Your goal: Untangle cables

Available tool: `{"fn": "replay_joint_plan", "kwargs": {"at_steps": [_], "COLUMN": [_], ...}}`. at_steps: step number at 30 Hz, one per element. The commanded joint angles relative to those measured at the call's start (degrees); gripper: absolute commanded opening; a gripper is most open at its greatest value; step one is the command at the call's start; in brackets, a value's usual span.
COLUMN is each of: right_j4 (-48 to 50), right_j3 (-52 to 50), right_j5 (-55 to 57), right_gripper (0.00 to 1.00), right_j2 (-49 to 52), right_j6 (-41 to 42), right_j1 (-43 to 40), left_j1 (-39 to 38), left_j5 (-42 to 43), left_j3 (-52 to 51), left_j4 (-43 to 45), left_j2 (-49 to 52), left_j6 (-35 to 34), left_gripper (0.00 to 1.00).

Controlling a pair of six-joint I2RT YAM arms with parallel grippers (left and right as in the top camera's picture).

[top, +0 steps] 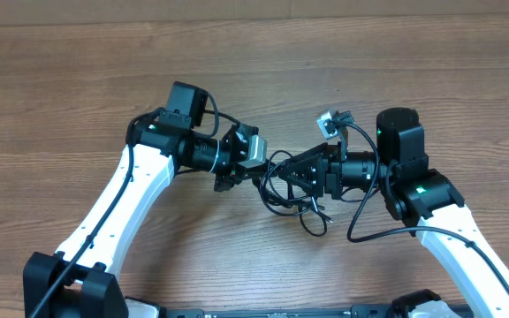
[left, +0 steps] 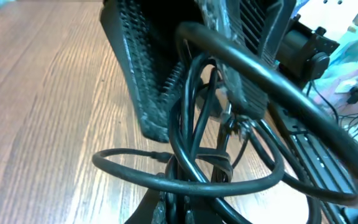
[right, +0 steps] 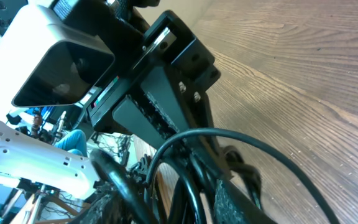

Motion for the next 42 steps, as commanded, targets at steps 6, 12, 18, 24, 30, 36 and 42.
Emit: {"fn": "replay_joint_plan", "kwargs": {"at_steps": [6,12,18,24,30,36,42], "right_j4": [0.28,0.35,0.79,0.79,0.76,0.76,0.79], "right_j3": [1.42,1.42,1.42,1.42,1.42,1.42,1.42], "right_j5": [-1.2,-1.14,-0.59,-0.61,-0.61,-0.61,-0.59], "right_gripper": [0.32,0.5,0.47,0.3,0.21,0.17,0.04], "right_j2": [0.17,0.17,0.17,0.17,0.17,0.17,0.17], "right_j6": [-0.24,-0.24,-0.24,-0.24,-0.22,-0.22,-0.22], "right_j1": [1.49,1.49,1.49,1.49,1.49,1.49,1.49], "left_j1": [0.09,0.07,0.04,-0.02,-0.02,-0.02,-0.02], "left_j5": [-1.16,-1.86,-3.56,-3.54,-3.58,-3.8,-6.23], "left_j3": [0.2,0.2,0.2,0.2,0.2,0.2,0.2], "left_j4": [0.98,0.98,0.96,1.01,1.01,1.01,0.46], "left_j2": [-0.66,-0.66,-0.66,-0.66,-0.66,-0.66,-0.66], "left_j6": [1.01,1.01,1.03,1.25,1.25,1.27,1.22], "left_gripper": [0.04,0.04,0.04,0.05,0.04,0.04,0.04]}}
